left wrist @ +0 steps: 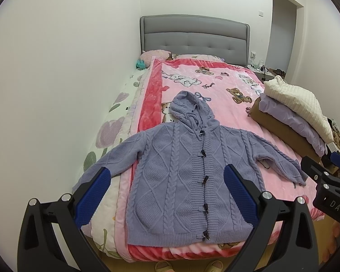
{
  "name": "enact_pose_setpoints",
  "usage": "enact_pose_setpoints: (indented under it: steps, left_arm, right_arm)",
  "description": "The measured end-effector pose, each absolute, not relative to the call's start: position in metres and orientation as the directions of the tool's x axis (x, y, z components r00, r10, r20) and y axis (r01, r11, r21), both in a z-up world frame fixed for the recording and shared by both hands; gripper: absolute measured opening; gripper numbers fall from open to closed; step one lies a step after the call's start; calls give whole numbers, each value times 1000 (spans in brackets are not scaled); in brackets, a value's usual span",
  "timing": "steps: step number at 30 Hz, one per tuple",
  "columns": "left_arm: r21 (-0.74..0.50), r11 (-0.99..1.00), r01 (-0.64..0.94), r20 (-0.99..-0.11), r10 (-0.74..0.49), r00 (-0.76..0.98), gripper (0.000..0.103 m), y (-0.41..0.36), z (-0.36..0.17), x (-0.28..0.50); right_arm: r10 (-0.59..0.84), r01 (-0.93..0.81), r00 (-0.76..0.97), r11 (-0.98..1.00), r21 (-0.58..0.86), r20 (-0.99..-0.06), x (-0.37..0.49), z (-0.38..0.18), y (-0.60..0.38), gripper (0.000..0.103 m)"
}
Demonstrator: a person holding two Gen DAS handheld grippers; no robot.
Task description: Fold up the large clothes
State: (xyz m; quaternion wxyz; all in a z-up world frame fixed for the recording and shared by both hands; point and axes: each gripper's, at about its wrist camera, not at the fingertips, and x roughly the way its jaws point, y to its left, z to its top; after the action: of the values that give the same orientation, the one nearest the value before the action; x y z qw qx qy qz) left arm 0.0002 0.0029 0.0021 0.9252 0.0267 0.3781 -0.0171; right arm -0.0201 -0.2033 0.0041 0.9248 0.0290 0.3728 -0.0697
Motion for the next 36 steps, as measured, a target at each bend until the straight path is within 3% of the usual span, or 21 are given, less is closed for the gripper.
enact_pose_setpoints:
  steps: [36]
  left_arm:
    - [14, 999, 39, -714, -17, 700, 98, 0, -7, 10]
  right_arm:
    - [-60, 123, 691, 992, 35, -720, -15, -6, -203, 95]
